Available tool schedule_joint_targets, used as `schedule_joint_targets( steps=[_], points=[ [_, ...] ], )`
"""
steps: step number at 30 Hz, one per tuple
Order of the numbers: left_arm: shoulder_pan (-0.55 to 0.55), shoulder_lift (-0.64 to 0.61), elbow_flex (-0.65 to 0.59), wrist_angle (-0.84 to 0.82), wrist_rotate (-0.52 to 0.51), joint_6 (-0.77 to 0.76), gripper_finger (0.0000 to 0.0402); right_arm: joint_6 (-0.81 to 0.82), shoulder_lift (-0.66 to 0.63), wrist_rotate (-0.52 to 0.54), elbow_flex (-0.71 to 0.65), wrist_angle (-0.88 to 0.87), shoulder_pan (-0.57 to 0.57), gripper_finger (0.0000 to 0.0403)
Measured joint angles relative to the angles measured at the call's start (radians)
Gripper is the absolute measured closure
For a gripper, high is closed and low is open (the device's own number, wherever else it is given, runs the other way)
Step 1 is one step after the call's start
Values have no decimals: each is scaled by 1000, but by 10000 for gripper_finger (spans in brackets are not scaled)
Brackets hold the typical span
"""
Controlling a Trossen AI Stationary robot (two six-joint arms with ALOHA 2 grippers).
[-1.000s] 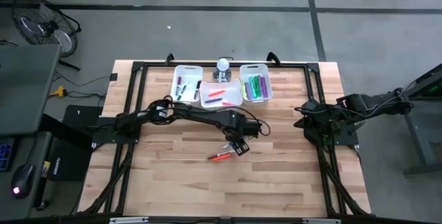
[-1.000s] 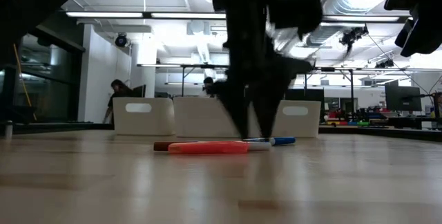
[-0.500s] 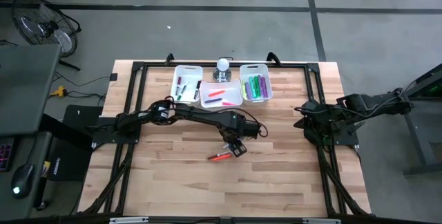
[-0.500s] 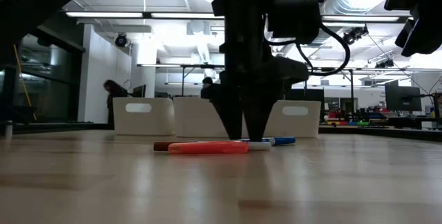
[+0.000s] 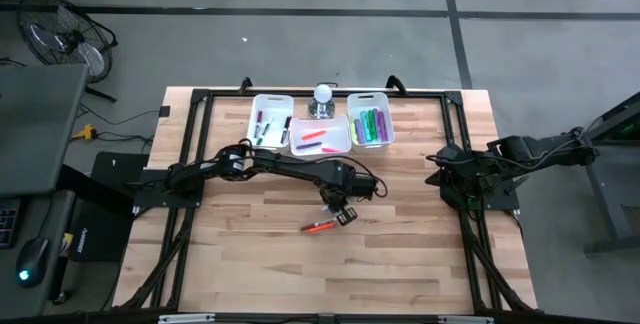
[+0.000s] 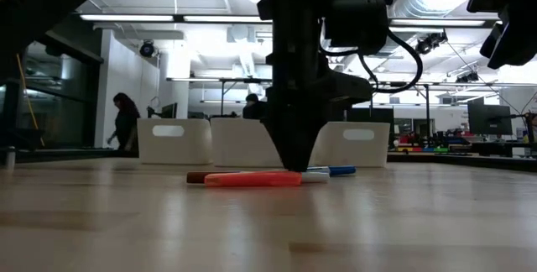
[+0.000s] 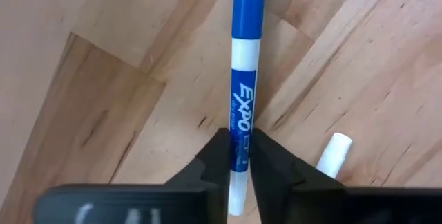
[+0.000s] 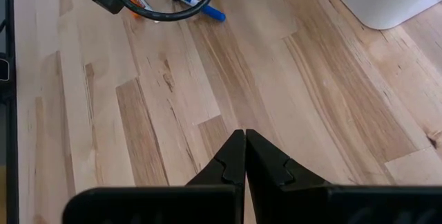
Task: Pick & Place Markers
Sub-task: Put the blue marker pen into the left white bin
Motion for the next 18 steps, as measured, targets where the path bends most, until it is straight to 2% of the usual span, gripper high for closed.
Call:
schedule_joint_targets(
  steps=[4, 14, 18],
  points=[
    [0, 0, 0, 9, 4, 10, 388, 0, 0, 0, 0, 0, 0, 402],
    [1, 0, 1, 11, 4, 0, 387, -8, 0, 3, 0, 0, 0, 402],
    [13, 2, 38, -38, 3, 0, 387, -12, 0, 3, 0, 0, 0, 402]
  ],
)
